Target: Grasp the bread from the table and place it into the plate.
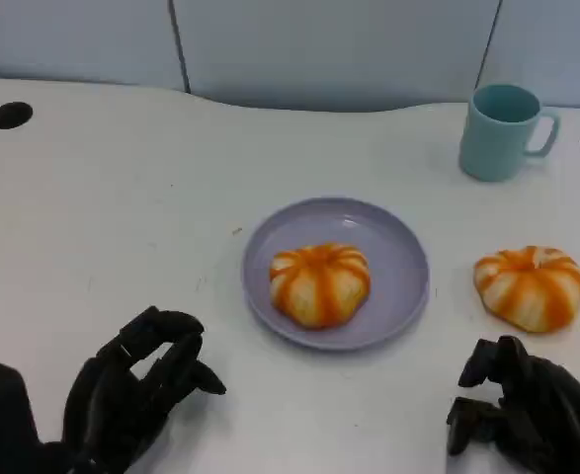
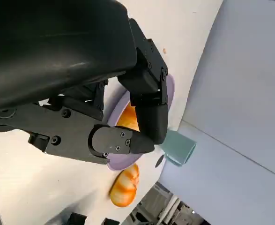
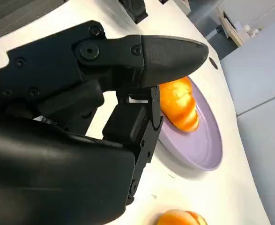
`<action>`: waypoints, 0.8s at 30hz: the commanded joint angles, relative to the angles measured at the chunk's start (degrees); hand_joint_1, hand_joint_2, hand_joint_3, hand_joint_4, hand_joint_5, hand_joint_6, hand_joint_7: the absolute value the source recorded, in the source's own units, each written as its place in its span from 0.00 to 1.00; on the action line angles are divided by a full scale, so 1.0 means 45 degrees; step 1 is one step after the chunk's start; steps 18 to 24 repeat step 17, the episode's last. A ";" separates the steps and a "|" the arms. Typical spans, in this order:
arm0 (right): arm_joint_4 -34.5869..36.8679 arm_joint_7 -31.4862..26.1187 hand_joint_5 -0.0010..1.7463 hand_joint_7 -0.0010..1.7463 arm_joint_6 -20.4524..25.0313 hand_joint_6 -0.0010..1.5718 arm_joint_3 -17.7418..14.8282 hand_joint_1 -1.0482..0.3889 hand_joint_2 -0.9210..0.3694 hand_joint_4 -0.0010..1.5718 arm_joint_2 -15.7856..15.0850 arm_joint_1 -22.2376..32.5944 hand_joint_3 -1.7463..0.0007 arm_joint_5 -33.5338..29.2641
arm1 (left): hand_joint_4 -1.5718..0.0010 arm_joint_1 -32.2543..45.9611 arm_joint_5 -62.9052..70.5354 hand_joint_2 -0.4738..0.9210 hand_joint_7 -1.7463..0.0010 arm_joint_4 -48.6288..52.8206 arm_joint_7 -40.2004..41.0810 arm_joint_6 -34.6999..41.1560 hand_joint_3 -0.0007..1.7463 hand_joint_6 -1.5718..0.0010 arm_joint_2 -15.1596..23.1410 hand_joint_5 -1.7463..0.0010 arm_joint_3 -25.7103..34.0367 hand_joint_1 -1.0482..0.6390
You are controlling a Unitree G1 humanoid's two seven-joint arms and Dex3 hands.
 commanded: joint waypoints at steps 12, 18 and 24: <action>0.0555 -0.0451 0.65 0.61 0.0297 0.74 -0.0350 0.41 0.00 0.82 -0.0197 -0.0235 0.76 -0.0018 | 0.56 -0.0553 0.0356 0.97 0.30 0.0947 -0.0135 -0.0527 0.12 0.58 0.0011 0.08 0.0231 0.37; 0.0726 -0.0190 0.66 0.61 -0.0072 0.73 -0.0385 0.41 0.00 0.81 -0.0232 -0.0228 0.76 -0.0045 | 0.57 -0.0497 0.0356 0.97 0.31 0.0751 -0.0160 -0.0419 0.11 0.57 -0.0020 0.08 0.0199 0.37; 0.0726 -0.0190 0.66 0.61 -0.0072 0.73 -0.0385 0.41 0.00 0.81 -0.0232 -0.0228 0.76 -0.0045 | 0.57 -0.0497 0.0356 0.97 0.31 0.0751 -0.0160 -0.0419 0.11 0.57 -0.0020 0.08 0.0199 0.37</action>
